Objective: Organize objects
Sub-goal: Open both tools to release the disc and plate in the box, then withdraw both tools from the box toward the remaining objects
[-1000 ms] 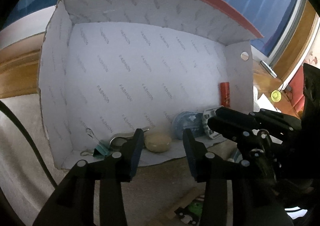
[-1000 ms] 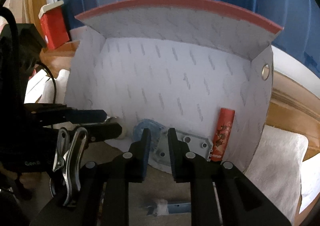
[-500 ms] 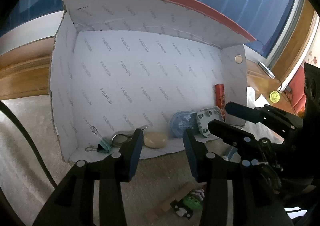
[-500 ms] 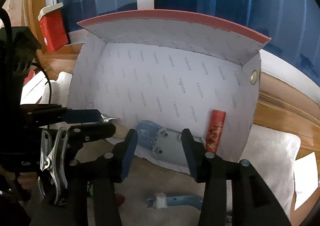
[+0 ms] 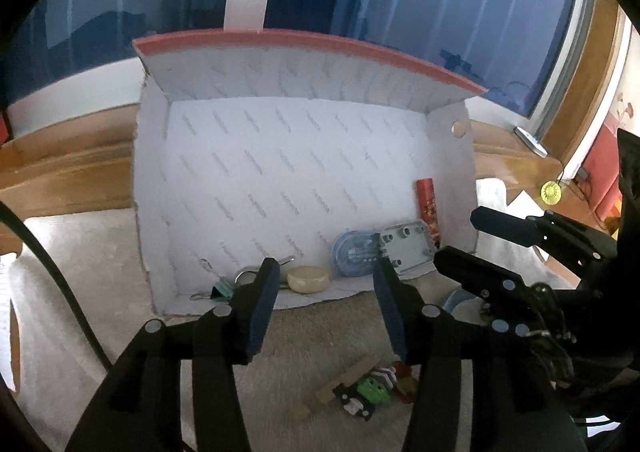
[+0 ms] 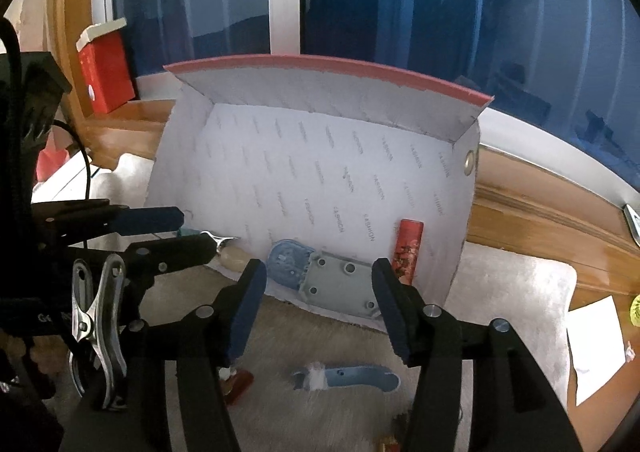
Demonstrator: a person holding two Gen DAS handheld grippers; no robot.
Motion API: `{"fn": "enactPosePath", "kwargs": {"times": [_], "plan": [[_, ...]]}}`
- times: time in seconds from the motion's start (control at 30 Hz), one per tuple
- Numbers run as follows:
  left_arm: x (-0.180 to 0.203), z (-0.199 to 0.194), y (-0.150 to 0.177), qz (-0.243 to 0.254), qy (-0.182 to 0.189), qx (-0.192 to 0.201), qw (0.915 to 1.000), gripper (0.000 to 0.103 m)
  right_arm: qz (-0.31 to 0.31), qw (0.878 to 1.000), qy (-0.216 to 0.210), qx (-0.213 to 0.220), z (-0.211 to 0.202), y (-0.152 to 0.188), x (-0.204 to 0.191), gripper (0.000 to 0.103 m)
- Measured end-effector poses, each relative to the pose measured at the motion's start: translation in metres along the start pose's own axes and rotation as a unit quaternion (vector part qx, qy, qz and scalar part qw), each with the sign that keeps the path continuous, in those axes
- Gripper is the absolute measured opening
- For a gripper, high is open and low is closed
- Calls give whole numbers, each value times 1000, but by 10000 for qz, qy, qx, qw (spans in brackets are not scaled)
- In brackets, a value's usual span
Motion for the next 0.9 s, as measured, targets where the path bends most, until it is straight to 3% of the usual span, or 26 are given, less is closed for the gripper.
{"fn": "enactPosePath", "kwargs": {"times": [0.5, 0.9], "plan": [[25, -49, 2, 315, -378, 346, 9982, 57, 192, 9984, 216, 489, -55, -7, 10, 56], [33, -75, 35, 162, -419, 343, 9984, 57, 173, 9995, 47, 249, -78, 33, 3, 56]]}}
Point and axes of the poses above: each gripper's, at about its wrist camera, not at the fingertips, and z roughly the way its jaws point, x to its right, y to its underside, the point moved 9 cm from there along z, roughly the way its jaws point, and after that the axes turned 14 degrees about y, right-handed, at the moved point
